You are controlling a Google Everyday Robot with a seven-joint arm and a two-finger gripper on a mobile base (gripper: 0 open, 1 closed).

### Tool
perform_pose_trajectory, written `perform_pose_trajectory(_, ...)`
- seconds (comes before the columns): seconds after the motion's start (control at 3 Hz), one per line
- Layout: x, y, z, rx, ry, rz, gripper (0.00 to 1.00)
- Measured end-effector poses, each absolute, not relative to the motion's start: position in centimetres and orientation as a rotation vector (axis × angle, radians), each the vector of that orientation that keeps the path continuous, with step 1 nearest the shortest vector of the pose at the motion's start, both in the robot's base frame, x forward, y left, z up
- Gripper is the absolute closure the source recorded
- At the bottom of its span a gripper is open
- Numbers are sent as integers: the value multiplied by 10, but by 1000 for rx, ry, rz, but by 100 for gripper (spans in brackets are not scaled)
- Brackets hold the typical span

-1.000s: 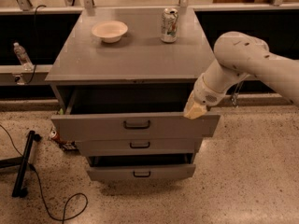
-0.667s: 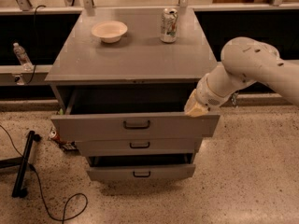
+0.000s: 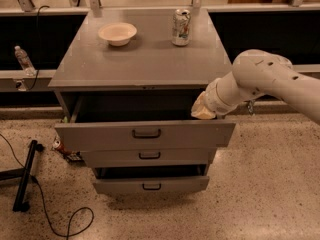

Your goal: Open top drawer

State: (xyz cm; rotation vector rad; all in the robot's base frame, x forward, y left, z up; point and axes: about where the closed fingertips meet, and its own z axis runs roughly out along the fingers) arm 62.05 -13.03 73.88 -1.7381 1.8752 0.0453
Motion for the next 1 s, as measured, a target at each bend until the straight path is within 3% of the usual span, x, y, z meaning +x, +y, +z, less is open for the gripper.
perform_pose_trajectory(1.0, 655, -115, 713, -1725, 1845, 1, 100)
